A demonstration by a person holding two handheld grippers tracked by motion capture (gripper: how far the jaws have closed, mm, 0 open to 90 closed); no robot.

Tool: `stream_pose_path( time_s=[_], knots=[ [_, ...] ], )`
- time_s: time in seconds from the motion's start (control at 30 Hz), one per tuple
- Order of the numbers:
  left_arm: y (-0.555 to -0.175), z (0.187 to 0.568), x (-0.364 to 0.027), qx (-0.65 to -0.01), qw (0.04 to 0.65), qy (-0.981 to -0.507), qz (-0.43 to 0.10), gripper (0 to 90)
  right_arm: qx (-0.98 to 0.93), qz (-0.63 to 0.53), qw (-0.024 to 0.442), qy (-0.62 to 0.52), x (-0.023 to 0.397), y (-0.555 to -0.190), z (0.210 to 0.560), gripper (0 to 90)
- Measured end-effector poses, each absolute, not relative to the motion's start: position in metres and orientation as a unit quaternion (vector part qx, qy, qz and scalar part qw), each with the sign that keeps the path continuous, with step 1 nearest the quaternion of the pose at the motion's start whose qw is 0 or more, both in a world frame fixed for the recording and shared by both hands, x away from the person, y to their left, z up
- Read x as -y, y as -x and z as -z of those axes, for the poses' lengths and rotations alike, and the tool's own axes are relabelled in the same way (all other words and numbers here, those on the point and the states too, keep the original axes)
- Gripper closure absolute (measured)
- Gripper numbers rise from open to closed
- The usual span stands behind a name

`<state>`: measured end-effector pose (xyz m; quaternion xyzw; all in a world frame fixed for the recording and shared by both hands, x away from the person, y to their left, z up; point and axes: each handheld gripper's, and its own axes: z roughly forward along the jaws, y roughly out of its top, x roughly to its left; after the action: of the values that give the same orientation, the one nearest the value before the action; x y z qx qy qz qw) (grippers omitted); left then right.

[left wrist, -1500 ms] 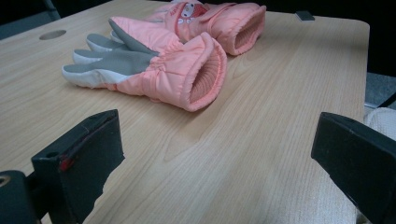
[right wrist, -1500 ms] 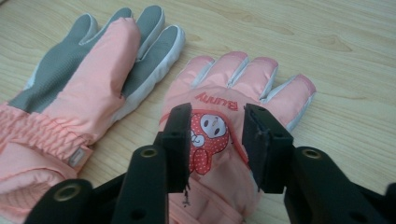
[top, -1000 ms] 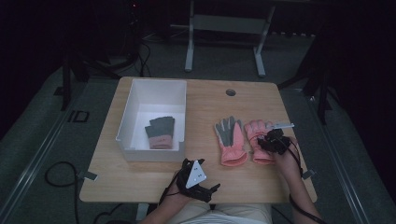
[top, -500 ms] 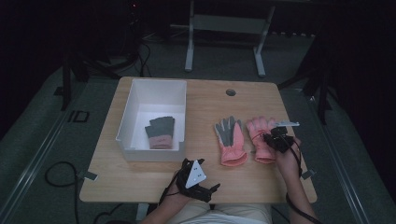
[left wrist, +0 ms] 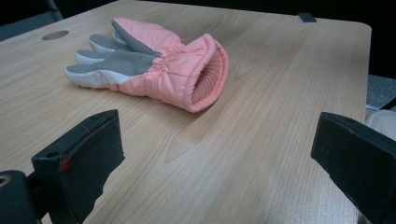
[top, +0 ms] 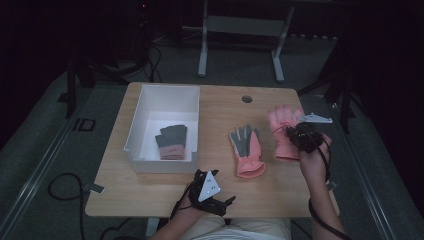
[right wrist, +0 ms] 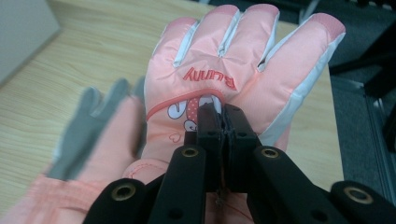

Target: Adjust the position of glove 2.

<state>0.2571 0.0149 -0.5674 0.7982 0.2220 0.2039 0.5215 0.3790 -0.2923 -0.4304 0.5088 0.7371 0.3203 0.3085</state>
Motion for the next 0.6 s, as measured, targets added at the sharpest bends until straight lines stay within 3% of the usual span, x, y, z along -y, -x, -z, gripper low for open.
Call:
stream_pose_path(
  time_s=[0.6],
  knots=[
    [-0.256, 0.566, -0.015, -0.219, 0.523, -0.798, -0.205, 1.9, -0.750, -0.355, 0.284, -0.480, 0.219, -0.367, 0.417, 86.9]
  ],
)
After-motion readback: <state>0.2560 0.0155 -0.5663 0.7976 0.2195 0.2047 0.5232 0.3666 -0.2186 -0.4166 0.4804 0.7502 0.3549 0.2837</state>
